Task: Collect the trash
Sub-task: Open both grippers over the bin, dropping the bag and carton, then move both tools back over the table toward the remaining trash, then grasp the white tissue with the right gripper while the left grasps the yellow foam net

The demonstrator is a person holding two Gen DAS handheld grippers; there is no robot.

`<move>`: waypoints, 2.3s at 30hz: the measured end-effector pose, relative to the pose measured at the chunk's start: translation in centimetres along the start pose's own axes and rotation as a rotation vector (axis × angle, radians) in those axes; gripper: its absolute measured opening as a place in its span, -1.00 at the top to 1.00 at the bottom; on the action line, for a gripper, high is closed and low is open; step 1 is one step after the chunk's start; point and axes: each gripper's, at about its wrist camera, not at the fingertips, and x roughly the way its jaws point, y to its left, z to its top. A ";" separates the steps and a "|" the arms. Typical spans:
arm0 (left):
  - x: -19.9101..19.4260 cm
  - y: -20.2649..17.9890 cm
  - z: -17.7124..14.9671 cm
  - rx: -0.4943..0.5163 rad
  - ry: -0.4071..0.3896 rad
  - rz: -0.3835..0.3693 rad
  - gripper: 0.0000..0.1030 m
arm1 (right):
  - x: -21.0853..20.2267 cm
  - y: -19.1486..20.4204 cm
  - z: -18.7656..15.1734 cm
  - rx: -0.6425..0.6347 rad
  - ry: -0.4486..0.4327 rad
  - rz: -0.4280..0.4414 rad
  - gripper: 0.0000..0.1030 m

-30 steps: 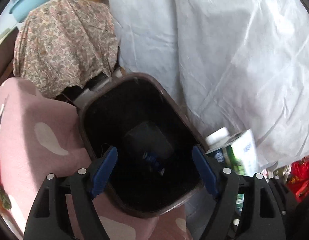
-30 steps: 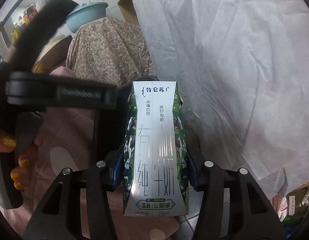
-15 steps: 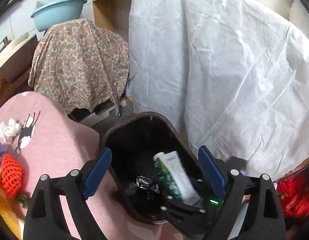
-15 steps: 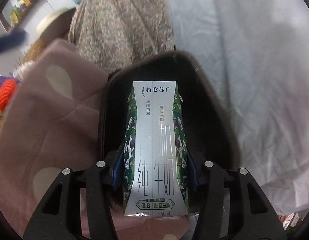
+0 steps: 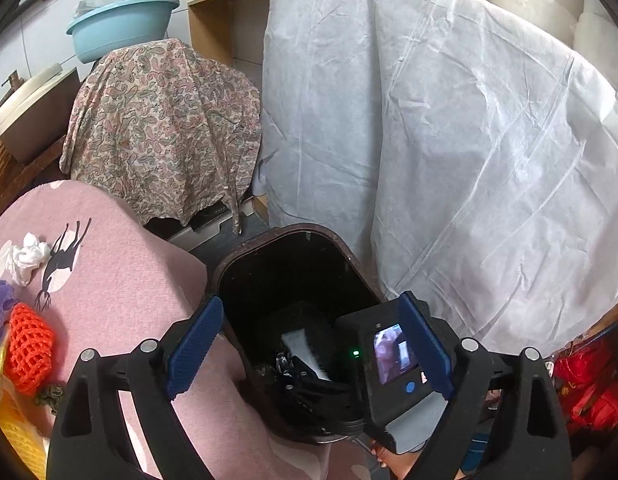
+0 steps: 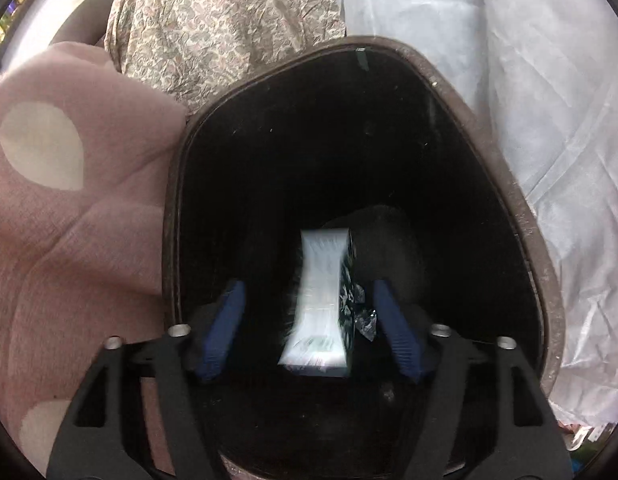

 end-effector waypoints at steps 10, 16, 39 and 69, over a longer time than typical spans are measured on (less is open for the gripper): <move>-6.3 0.8 -2.6 0.055 -0.124 -0.029 -0.82 | -8.7 3.1 -3.2 -0.109 -0.178 -0.010 -0.50; -12.3 2.7 -6.2 0.094 -0.224 -0.022 -0.89 | -15.4 4.9 -6.3 -0.169 -0.300 0.030 -0.61; -21.4 21.6 -22.3 -0.300 -0.207 0.198 -0.89 | -20.4 21.1 -14.8 -0.528 -0.343 0.225 -0.66; -18.8 24.8 -21.8 -0.403 -0.134 0.032 -0.87 | -13.3 29.6 -12.6 -0.787 -0.211 0.068 0.52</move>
